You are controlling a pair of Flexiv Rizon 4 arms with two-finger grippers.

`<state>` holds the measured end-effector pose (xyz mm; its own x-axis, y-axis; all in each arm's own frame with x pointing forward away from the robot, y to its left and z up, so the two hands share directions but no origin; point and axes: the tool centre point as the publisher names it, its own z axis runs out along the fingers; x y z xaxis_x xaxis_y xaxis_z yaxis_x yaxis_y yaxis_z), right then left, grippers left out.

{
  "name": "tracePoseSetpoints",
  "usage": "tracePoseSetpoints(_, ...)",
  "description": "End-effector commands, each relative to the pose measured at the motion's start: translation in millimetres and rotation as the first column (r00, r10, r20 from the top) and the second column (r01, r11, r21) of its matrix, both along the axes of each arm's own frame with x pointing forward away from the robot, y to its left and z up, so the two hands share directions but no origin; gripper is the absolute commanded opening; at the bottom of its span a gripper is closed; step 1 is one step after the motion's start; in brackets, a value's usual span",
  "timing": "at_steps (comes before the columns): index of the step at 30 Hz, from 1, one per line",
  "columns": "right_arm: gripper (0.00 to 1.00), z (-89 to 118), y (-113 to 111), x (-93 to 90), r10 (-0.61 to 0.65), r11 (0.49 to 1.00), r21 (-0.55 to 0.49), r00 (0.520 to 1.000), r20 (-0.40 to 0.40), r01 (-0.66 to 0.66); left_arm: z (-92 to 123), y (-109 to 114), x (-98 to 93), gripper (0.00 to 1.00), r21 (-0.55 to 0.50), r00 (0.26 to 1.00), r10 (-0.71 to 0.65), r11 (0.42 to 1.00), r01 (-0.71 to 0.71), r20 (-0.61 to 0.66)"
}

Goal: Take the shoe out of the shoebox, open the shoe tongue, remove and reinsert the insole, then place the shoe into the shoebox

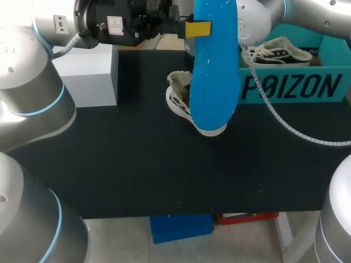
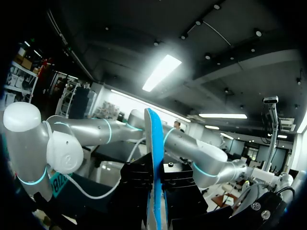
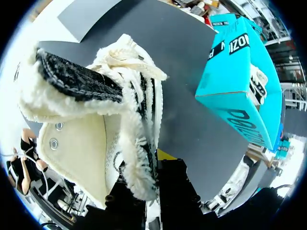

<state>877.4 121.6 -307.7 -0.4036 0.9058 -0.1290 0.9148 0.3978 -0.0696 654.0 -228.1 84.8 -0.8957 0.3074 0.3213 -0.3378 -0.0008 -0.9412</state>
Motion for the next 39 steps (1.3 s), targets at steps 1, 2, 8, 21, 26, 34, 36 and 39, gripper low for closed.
tracePoseSetpoints(1,0.00,-3,9,-0.5,-0.690,0.718,0.053,0.701,0.181,0.694,0,-1,-0.6,0.00,0.000,1.000,0.003,1.000,-0.003,0.000)
tracePoseSetpoints(2,0.00,-7,10,-1.2,-0.699,0.709,0.050,0.692,0.182,0.703,0,-1,-0.6,0.00,0.000,1.000,0.003,1.000,-0.003,0.000)
tracePoseSetpoints(8,0.00,-23,14,-3.3,-0.718,0.690,0.049,0.674,0.176,0.722,0,-1,-0.6,0.00,0.000,1.000,0.003,1.000,-0.003,0.000)
tracePoseSetpoints(21,0.00,-71,24,-8.1,-0.724,0.679,0.017,0.665,0.182,0.734,0,-1,-0.6,0.00,0.000,1.000,0.003,1.000,-0.003,0.000)
tracePoseSetpoints(26,0.00,-86,22,-16.0,-0.708,0.697,0.026,0.683,0.180,0.716,0,-1,-0.6,0.00,0.000,1.000,0.003,1.000,-0.003,0.000)
tracePoseSetpoints(34,0.00,-103,13,-24.8,-0.692,0.715,0.029,0.701,0.175,0.699,0,-1,-0.6,0.00,0.000,1.000,0.003,1.000,-0.003,0.000)
tracePoseSetpoints(36,0.00,-105,10,-26.7,-0.690,0.717,0.027,0.703,0.173,0.697,0,-1,-0.6,0.00,0.000,1.000,0.003,1.000,-0.003,0.000)
tracePoseSetpoints(39,0.00,-107,6,-29.1,-0.682,0.724,0.026,0.709,0.178,0.690,0,-1,-0.6,0.00,0.000,1.000,0.003,1.000,-0.003,0.000)
